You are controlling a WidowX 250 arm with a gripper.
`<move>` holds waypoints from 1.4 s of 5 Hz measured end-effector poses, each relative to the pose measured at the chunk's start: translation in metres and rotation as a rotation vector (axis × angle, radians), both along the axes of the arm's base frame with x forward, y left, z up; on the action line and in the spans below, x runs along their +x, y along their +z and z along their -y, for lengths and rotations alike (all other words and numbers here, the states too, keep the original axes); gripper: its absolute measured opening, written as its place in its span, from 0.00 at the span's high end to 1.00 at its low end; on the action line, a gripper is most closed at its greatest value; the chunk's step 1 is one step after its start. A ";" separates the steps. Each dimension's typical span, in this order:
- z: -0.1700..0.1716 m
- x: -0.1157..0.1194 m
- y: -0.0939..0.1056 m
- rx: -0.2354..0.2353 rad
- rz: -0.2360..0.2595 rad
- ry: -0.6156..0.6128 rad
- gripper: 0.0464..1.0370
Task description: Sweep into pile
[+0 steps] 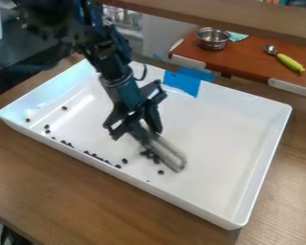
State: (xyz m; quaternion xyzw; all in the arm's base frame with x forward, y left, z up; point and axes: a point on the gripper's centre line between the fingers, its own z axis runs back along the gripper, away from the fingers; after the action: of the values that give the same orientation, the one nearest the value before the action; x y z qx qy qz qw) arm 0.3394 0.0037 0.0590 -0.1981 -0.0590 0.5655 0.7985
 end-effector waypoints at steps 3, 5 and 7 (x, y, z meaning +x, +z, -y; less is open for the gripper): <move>-0.033 -0.050 0.018 0.028 -0.057 -0.069 0.73; -0.033 0.009 0.050 -0.094 0.030 0.081 0.75; -0.071 0.099 0.070 -0.220 0.077 0.343 1.00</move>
State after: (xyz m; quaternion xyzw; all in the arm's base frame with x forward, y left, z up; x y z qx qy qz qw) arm 0.4380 0.0743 0.1293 -0.2927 -0.0604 0.6882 0.6611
